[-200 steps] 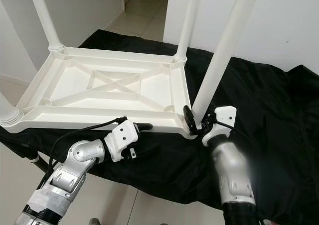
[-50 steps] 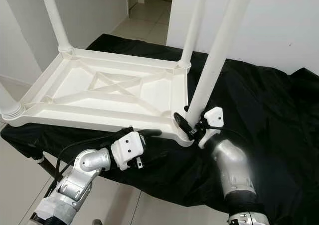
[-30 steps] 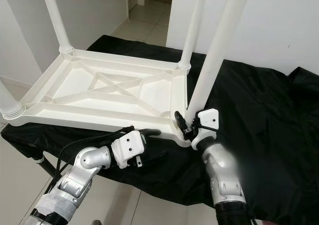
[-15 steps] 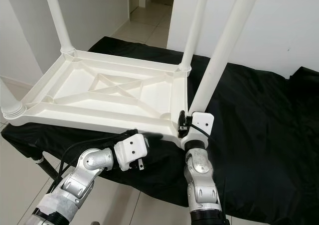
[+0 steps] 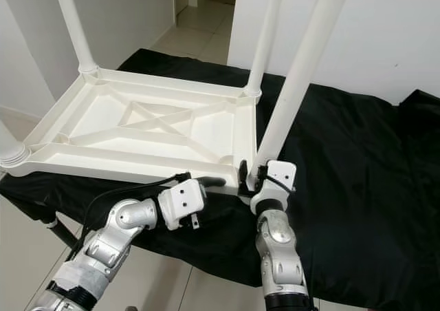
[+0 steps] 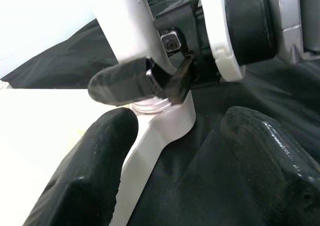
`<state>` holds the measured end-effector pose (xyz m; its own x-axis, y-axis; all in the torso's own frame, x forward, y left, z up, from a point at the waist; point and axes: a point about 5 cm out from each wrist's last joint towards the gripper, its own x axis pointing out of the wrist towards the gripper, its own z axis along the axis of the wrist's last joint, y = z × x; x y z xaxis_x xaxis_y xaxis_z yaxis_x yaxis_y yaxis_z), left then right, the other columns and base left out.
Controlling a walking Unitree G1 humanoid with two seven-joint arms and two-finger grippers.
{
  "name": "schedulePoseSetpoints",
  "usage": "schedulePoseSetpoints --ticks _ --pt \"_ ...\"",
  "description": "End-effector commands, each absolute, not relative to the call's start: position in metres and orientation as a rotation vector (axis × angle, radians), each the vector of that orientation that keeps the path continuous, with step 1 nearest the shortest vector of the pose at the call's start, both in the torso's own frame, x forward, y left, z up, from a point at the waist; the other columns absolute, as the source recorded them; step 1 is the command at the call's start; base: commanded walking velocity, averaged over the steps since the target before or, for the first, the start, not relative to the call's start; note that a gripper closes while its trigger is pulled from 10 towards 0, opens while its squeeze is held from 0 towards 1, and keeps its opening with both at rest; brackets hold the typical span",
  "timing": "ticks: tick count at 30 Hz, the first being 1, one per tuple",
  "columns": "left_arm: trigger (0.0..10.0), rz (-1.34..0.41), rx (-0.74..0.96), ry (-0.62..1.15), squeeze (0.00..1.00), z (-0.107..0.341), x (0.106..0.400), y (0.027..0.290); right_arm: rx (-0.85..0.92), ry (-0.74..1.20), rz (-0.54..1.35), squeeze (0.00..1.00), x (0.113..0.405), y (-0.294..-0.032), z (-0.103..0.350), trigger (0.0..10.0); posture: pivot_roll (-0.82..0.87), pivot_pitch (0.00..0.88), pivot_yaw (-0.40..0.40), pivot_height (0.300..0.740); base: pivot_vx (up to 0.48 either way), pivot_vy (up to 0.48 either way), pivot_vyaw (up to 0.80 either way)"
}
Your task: Building children table
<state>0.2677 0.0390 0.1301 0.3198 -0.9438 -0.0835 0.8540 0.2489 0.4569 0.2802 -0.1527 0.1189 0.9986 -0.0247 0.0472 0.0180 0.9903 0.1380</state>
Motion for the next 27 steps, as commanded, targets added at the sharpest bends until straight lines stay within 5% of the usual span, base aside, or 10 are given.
schedulePoseSetpoints --ticks 1,3,4,5,6,27 --pt "10.0 -1.152 0.454 -0.238 0.00 0.131 0.272 0.040 0.140 -0.057 -0.011 1.00 0.278 -0.158 0.119 10.0 0.00 0.043 -0.061 0.740 0.000 0.000 0.00" --pt "10.0 -1.156 0.453 -0.234 0.00 0.131 0.271 0.040 0.102 -0.082 0.051 1.00 0.277 -0.163 0.121 10.0 0.00 0.045 -0.061 0.740 0.000 0.000 0.00" --pt "10.0 -1.160 0.452 -0.230 0.00 0.130 0.270 0.041 0.091 -0.097 0.080 0.82 0.278 -0.168 0.122 10.0 0.00 0.046 -0.061 0.740 0.000 0.000 0.00" --pt "10.0 -1.160 0.452 -0.230 0.00 0.130 0.270 0.041 0.091 -0.097 0.080 0.82 0.278 -0.168 0.122 10.0 0.00 0.046 -0.061 0.740 0.000 0.000 0.00" --pt "10.0 -1.167 0.450 -0.223 0.00 0.129 0.269 0.041 0.067 -0.113 0.125 0.00 0.278 -0.172 0.123 10.0 0.01 0.045 -0.062 0.740 0.000 0.000 0.00" --pt "10.0 -1.222 0.408 -0.179 0.00 0.129 0.265 0.044 -0.064 -0.066 0.642 0.00 0.293 -0.201 0.125 10.0 0.02 0.039 -0.054 0.740 0.000 0.000 0.00"
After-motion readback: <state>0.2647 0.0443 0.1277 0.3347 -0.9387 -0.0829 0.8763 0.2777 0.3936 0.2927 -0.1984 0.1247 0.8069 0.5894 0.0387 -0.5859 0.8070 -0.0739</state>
